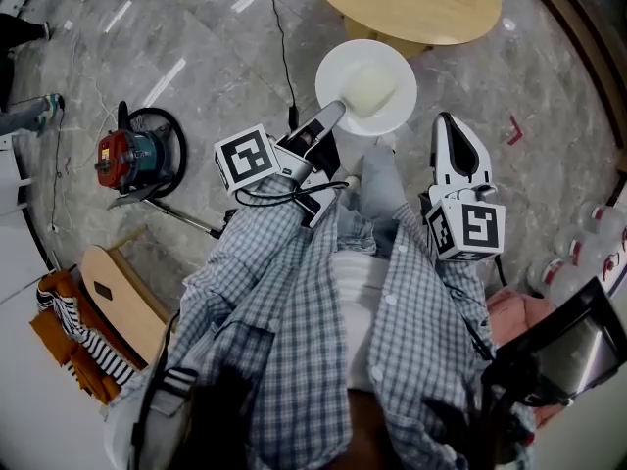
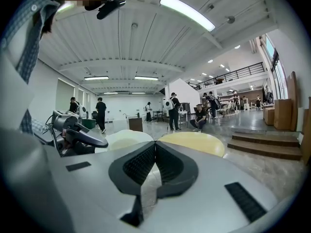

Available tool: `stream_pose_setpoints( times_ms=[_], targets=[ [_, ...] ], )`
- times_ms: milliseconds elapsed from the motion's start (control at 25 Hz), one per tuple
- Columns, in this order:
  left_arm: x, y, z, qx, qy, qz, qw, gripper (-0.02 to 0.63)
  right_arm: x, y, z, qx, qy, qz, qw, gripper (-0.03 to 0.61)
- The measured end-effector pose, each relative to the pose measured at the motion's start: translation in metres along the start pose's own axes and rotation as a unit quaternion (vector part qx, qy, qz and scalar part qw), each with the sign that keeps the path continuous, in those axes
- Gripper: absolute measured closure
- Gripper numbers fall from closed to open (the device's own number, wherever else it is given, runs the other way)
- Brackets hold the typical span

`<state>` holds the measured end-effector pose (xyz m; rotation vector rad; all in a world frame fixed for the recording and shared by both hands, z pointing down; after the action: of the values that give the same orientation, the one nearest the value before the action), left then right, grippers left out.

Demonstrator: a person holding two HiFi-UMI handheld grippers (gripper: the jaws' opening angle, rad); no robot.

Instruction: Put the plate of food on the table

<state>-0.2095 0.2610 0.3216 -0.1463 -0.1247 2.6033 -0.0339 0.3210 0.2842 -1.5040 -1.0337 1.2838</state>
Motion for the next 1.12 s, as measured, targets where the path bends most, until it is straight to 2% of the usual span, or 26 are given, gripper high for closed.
stream_pose_setpoints(
  times_ms=[720,840,1000,1120],
  targets=[
    [0.001,0.006,0.0,0.006,-0.009,-0.029,0.9995,0.591,-0.003,0.003,-0.01,0.009,-0.007,-0.008,1.0,0.571],
    [-0.022,0.015,0.002,0.009,-0.007,-0.032,0.9994,0.591,-0.025,0.005,-0.028,0.011,0.004,-0.008,1.0,0.571],
    [-0.086,0.043,0.004,0.008,0.009,-0.036,0.9993,0.591,-0.081,0.018,-0.074,0.002,0.013,0.004,1.0,0.571],
    [-0.104,0.051,0.006,0.009,0.014,-0.039,0.9991,0.591,-0.098,0.021,-0.088,0.0,0.017,0.008,1.0,0.571]
  ],
)
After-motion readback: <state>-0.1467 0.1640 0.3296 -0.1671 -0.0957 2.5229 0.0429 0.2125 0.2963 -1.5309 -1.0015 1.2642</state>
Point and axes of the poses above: the fingertips, and each gripper's own axes: x backward along the fingers, z to its left, y out of its top, the point moved 3 cm from there along x, backward along the fingers, and after that the axes turned 3 degrees about -y, right-handed, at the moved point
